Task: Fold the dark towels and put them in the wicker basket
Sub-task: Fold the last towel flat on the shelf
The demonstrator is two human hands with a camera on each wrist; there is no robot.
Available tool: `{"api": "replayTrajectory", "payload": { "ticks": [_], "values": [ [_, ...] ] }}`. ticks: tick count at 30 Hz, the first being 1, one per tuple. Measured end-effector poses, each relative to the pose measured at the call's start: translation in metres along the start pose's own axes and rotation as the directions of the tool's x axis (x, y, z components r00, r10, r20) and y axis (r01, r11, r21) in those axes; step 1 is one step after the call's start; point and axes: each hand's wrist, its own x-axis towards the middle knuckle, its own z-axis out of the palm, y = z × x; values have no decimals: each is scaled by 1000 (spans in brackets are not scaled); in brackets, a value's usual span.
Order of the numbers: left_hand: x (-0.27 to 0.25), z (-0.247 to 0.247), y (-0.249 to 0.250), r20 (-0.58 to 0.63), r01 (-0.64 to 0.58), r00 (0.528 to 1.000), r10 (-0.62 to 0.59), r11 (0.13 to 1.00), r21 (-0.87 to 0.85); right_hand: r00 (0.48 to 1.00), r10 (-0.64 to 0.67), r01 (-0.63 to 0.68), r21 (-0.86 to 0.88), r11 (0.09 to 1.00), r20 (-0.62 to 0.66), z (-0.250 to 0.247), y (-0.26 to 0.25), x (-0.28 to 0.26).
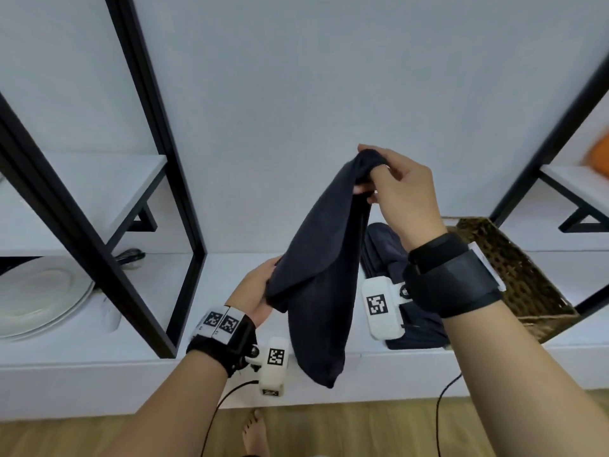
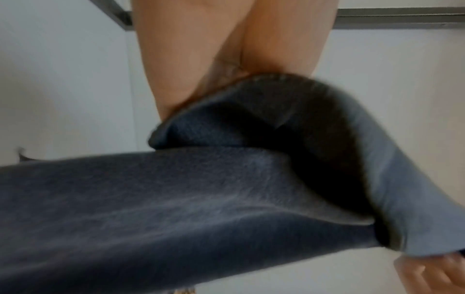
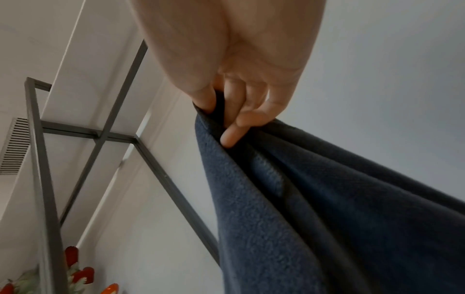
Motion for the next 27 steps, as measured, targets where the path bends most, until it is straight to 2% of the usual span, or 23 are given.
{"api": "replayTrajectory", "payload": {
  "ticks": [5, 10, 14, 17, 22, 27],
  "values": [
    [-3, -51, -8, -26, 54, 998, -51, 991, 121, 987, 133, -147, -164, 975, -92, -20, 62, -28],
    [-13, -93, -44, -167, 189, 974, -152, 955, 228, 935, 338, -356, -279, 892, -113, -30, 142, -68],
    [-15, -106, -66, -232, 180, 964, -130, 961, 209, 875, 466, -483, -278, 830, -128, -31, 190, -93],
    [-13, -108, -71, -299, 141, 952, -71, 966, 218, 845, 525, -529, -297, 795, -100, -31, 214, -106],
    [0, -112, -71, -544, 175, 839, -20, 957, 233, 812, 578, -569, -322, 756, -78, -35, 241, -118],
    [14, -129, -79, -642, 280, 765, -42, 920, 274, 743, 665, -651, -311, 692, -78, -27, 271, -120]
  ]
}}
